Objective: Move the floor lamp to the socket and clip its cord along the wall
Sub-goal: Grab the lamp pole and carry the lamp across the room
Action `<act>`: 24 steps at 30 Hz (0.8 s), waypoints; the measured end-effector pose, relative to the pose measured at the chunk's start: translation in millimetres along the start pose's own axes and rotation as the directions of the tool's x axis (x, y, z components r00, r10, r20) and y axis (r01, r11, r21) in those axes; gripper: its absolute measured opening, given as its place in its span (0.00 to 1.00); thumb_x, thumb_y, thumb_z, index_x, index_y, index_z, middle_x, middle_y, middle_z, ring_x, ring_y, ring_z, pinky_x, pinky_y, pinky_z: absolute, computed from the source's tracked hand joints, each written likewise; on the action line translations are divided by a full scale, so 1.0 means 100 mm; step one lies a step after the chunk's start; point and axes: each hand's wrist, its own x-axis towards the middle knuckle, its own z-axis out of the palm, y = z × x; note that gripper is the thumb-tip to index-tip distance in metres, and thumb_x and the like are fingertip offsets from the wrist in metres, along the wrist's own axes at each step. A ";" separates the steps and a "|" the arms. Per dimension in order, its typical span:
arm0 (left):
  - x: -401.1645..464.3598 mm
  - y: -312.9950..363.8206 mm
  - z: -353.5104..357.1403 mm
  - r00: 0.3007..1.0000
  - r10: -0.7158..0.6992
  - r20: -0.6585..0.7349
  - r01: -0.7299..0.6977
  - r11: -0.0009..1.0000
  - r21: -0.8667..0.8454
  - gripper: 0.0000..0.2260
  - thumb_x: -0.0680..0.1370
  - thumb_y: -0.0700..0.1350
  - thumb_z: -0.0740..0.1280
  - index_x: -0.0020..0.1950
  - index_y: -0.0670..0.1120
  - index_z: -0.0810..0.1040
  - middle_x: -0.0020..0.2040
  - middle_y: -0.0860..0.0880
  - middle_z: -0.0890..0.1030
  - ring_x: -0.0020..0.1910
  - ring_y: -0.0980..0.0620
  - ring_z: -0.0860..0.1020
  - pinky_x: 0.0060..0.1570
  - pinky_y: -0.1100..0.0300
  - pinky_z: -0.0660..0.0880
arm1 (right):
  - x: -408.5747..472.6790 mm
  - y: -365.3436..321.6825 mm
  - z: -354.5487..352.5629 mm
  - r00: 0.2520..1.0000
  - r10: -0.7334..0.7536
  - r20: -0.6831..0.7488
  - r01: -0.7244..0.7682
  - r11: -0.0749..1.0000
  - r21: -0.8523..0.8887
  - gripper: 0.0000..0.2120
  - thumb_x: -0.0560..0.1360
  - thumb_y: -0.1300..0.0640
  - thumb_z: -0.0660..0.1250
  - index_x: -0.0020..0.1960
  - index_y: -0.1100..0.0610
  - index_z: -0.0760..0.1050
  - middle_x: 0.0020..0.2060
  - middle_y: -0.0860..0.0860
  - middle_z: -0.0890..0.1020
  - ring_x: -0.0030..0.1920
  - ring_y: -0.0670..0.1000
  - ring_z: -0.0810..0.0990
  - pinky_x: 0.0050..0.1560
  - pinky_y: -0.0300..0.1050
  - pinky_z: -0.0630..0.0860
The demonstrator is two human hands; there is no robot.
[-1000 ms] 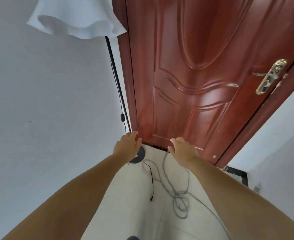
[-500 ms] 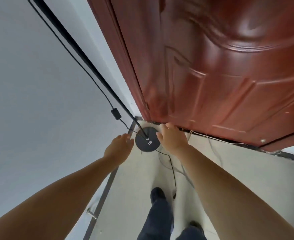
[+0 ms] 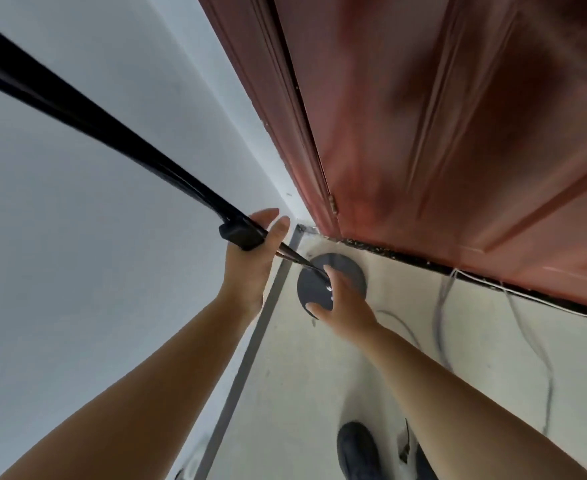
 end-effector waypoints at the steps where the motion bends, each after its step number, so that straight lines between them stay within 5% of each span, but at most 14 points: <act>1: 0.05 0.00 0.00 0.999 0.032 -0.013 -0.032 0.999 -0.009 0.09 0.74 0.46 0.71 0.49 0.42 0.80 0.43 0.56 0.84 0.47 0.61 0.81 0.44 0.74 0.74 | 0.08 -0.01 0.08 1.000 -0.010 -0.027 0.012 0.998 0.067 0.38 0.72 0.45 0.68 0.75 0.52 0.53 0.74 0.51 0.63 0.71 0.53 0.66 0.68 0.54 0.69; 5: 0.14 -0.03 0.06 0.995 0.083 -0.062 -0.083 0.996 -0.007 0.18 0.77 0.48 0.65 0.26 0.49 0.73 0.23 0.55 0.74 0.29 0.57 0.74 0.38 0.68 0.74 | 0.40 0.05 0.31 0.995 0.096 -0.039 -0.089 0.983 0.161 0.31 0.72 0.47 0.67 0.71 0.52 0.61 0.65 0.52 0.74 0.66 0.54 0.72 0.65 0.55 0.71; 8: 0.17 0.01 0.10 0.995 0.098 -0.035 -0.097 0.995 0.020 0.24 0.77 0.48 0.62 0.21 0.55 0.60 0.20 0.57 0.61 0.24 0.56 0.60 0.35 0.56 0.64 | 0.57 0.19 0.40 0.986 0.169 -0.003 -0.169 0.985 -0.043 0.14 0.75 0.48 0.63 0.57 0.54 0.74 0.52 0.53 0.82 0.56 0.56 0.79 0.56 0.51 0.73; 10: 0.22 0.00 0.09 0.994 0.111 -0.001 -0.111 0.994 0.005 0.24 0.76 0.48 0.61 0.22 0.55 0.55 0.20 0.58 0.57 0.24 0.55 0.55 0.33 0.55 0.56 | 0.65 0.43 0.46 0.968 0.249 0.022 -0.242 0.956 -0.165 0.12 0.77 0.50 0.58 0.48 0.56 0.76 0.49 0.56 0.83 0.54 0.59 0.80 0.50 0.49 0.73; 15: 0.30 -0.07 0.02 0.988 0.144 0.062 -0.143 0.990 -0.018 0.23 0.76 0.47 0.59 0.25 0.51 0.51 0.20 0.58 0.56 0.24 0.55 0.54 0.27 0.63 0.56 | 0.74 1.02 0.31 0.853 0.522 -0.009 -0.501 0.815 -0.290 0.18 0.81 0.57 0.52 0.65 0.63 0.72 0.62 0.63 0.78 0.63 0.62 0.76 0.61 0.51 0.72; 17: 0.33 -0.08 0.01 0.987 0.144 0.071 -0.142 0.989 -0.030 0.22 0.76 0.46 0.59 0.26 0.48 0.51 0.19 0.58 0.56 0.23 0.56 0.53 0.27 0.62 0.55 | 0.87 0.84 0.24 0.898 0.404 -0.174 -0.435 0.877 -0.203 0.18 0.82 0.58 0.51 0.63 0.65 0.72 0.56 0.64 0.81 0.57 0.63 0.79 0.56 0.51 0.74; 20: 0.35 -0.05 0.01 0.990 0.122 0.065 -0.122 0.993 -0.013 0.23 0.76 0.47 0.59 0.25 0.49 0.51 0.19 0.58 0.57 0.22 0.56 0.54 0.29 0.57 0.55 | 0.96 0.31 0.24 0.932 0.105 -0.347 -0.096 0.994 0.044 0.14 0.81 0.54 0.53 0.50 0.62 0.73 0.38 0.60 0.81 0.43 0.62 0.81 0.39 0.49 0.72; 22: 0.35 -0.02 0.01 0.994 0.102 0.035 -0.103 0.995 0.016 0.24 0.75 0.48 0.60 0.22 0.52 0.53 0.18 0.57 0.58 0.22 0.56 0.55 0.31 0.55 0.57 | 0.95 0.07 0.27 0.967 -0.090 -0.237 0.100 0.995 0.029 0.13 0.79 0.55 0.56 0.59 0.58 0.72 0.44 0.54 0.78 0.44 0.54 0.80 0.41 0.46 0.74; 24: 0.36 0.01 0.02 0.995 0.097 0.017 -0.097 0.995 0.031 0.24 0.74 0.48 0.60 0.20 0.55 0.55 0.18 0.55 0.59 0.22 0.56 0.56 0.32 0.54 0.59 | 0.96 0.01 0.27 0.989 -0.143 -0.031 0.142 0.989 -0.033 0.15 0.77 0.58 0.58 0.63 0.54 0.70 0.45 0.48 0.73 0.38 0.45 0.75 0.39 0.34 0.70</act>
